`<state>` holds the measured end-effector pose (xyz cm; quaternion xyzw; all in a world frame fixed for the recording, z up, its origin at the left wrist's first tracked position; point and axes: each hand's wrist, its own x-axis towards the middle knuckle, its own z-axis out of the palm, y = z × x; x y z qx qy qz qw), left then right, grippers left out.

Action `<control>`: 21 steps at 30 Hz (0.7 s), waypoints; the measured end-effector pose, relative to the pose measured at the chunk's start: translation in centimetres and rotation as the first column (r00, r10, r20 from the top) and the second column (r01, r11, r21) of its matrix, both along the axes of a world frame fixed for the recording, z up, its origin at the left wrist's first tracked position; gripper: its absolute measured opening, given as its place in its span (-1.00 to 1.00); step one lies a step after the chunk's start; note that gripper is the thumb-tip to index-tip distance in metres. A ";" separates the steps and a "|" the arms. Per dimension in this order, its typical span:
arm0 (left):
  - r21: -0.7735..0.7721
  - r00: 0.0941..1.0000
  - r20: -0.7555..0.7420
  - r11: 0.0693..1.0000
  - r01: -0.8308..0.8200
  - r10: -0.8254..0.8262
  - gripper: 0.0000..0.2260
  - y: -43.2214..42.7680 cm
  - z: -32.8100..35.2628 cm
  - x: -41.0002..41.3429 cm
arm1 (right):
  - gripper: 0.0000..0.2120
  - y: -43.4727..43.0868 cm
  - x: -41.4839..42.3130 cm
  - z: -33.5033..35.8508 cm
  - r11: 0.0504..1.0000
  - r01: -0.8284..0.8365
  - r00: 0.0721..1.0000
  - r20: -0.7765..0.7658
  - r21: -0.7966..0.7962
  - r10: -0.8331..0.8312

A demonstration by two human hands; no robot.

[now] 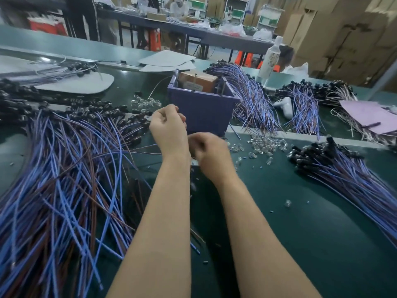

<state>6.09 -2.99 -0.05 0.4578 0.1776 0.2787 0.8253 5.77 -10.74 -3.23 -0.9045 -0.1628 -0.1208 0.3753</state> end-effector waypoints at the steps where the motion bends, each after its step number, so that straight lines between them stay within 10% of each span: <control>1: 0.039 1.000 0.004 0.999 0.000 0.000 -0.75 -0.3 -0.2 0.1 | -0.82 -1.3 0.0 0.2 0.996 0.063 0.998 0.025 0.069 -0.065; 5: 0.250 0.958 -0.194 0.933 0.258 -0.212 -0.59 -2.2 -1.5 0.4 | -0.83 -5.8 0.1 0.5 0.834 0.331 0.936 -0.043 0.441 -0.349; 9: 0.280 0.654 -0.503 0.609 0.742 -0.566 -0.50 -3.9 -2.4 0.0 | -0.82 -7.8 0.1 -0.2 0.610 0.442 0.883 -0.200 0.658 -0.424; 16: -0.160 0.858 -0.042 0.851 0.499 -0.511 -0.75 -3.3 -3.3 0.9 | -0.80 -8.1 -0.2 -1.2 0.870 0.414 0.910 -0.115 0.267 -0.398; 21: -0.245 0.862 -0.154 0.864 0.441 -0.483 -0.78 -3.0 -3.7 0.8 | -0.70 -7.8 -0.3 -1.2 0.883 0.396 0.918 -0.087 0.253 -0.386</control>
